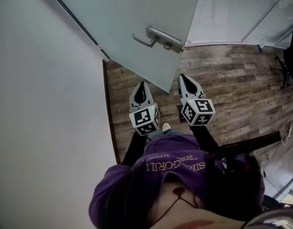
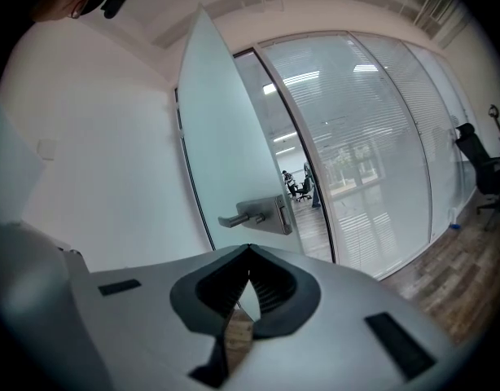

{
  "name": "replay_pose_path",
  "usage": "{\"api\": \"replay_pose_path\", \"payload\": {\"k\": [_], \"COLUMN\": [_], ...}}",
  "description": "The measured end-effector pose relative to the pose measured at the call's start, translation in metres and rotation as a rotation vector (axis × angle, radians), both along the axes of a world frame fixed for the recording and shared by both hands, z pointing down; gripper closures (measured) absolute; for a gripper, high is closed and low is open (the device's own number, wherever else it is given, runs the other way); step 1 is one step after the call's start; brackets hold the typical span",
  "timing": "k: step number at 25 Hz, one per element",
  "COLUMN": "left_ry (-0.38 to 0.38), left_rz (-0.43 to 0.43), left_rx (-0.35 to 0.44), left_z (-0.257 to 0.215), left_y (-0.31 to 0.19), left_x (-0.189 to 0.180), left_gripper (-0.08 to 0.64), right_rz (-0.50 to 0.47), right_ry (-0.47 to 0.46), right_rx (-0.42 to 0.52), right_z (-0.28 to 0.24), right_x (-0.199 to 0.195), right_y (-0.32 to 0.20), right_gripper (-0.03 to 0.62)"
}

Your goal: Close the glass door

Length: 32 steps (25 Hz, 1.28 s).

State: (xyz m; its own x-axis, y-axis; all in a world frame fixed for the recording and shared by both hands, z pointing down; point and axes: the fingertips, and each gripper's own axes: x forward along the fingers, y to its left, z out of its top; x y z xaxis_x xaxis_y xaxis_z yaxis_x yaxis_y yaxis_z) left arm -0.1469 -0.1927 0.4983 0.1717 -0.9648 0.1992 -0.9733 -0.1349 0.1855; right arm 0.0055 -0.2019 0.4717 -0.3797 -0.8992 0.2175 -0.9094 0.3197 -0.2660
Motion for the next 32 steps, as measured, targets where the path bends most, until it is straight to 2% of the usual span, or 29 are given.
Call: {"api": "replay_pose_path", "payload": {"k": [5, 11, 14, 16, 18, 21, 23, 26, 29, 32], "left_ry": [-0.028, -0.081, -0.136, -0.222, -0.303, -0.438, -0.551, -0.738, -0.93, -1.066], "left_rz": [0.026, 0.134, 0.177, 0.233, 0.286, 0.35, 0.378, 0.414, 0.49, 0.523], "left_rx": [0.023, 0.083, 0.126, 0.195, 0.244, 0.264, 0.271, 0.34, 0.386, 0.408], "left_z": [-0.009, -0.034, -0.041, -0.047, -0.05, -0.042, -0.034, -0.032, -0.022, -0.017], "left_y": [-0.012, -0.041, -0.058, -0.07, -0.082, -0.102, -0.115, -0.133, -0.148, -0.16], "left_x": [-0.002, -0.004, -0.003, 0.002, 0.006, 0.012, 0.013, 0.017, 0.025, 0.028], "left_gripper": [0.56, 0.555, 0.554, 0.499, 0.474, 0.46, 0.459, 0.441, 0.428, 0.425], "right_rz": [0.019, 0.059, 0.082, 0.091, 0.104, 0.139, 0.16, 0.179, 0.186, 0.195], "right_ry": [-0.011, -0.02, -0.023, -0.021, -0.02, -0.017, -0.014, -0.016, -0.022, -0.021], "right_rx": [0.005, 0.04, 0.049, 0.05, 0.052, 0.056, 0.061, 0.073, 0.073, 0.075], "right_z": [-0.004, -0.019, -0.024, -0.026, -0.027, -0.027, -0.028, -0.027, -0.025, -0.026], "right_x": [-0.003, -0.01, -0.013, -0.014, -0.013, -0.005, 0.001, 0.006, 0.007, 0.007], "right_y": [-0.008, -0.024, -0.028, -0.028, -0.029, -0.031, -0.032, -0.034, -0.034, -0.034], "right_gripper": [0.606, 0.606, 0.606, 0.606, 0.606, 0.606, 0.606, 0.606, 0.606, 0.606]}}
